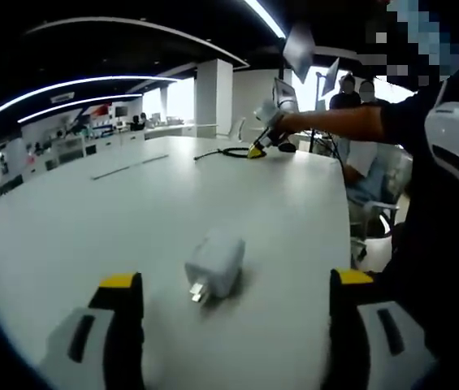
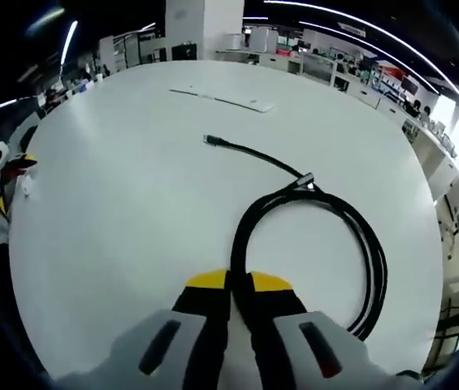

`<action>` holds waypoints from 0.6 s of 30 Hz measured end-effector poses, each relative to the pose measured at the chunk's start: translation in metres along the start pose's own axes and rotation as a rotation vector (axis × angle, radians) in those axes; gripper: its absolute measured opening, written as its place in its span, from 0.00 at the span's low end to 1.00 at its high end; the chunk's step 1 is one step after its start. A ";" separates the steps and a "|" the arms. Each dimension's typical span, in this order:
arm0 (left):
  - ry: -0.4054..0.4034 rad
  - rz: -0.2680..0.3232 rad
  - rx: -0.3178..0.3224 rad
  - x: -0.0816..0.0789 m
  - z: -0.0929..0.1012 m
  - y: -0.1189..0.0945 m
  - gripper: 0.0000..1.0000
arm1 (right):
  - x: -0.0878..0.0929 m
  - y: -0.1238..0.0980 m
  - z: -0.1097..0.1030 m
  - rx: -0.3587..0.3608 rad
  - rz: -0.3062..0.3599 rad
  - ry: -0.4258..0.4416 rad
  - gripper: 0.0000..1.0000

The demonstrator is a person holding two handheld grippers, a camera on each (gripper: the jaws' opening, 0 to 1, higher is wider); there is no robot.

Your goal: Plug the desk Type‑C cable into the charger adapter.

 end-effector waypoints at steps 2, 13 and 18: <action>0.005 0.003 -0.002 -0.002 0.000 -0.001 0.96 | -0.002 0.001 0.001 0.023 -0.003 -0.028 0.05; 0.010 0.007 -0.007 -0.002 0.001 -0.005 0.95 | -0.007 -0.002 0.010 0.073 -0.017 -0.078 0.03; 0.009 0.011 -0.006 -0.002 0.002 -0.005 0.95 | -0.007 -0.001 0.011 0.038 -0.027 -0.034 0.04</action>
Point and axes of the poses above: the point that each gripper's makers call its tool centre point, and the gripper's own axes: y roughly forward along the fingers, z roughly to its right, x roughly out of its underside, the point moved 4 cm from there along -y, roughly backward along the fingers, and after that the axes turned 15 degrees about -z, right-handed, at the moved point
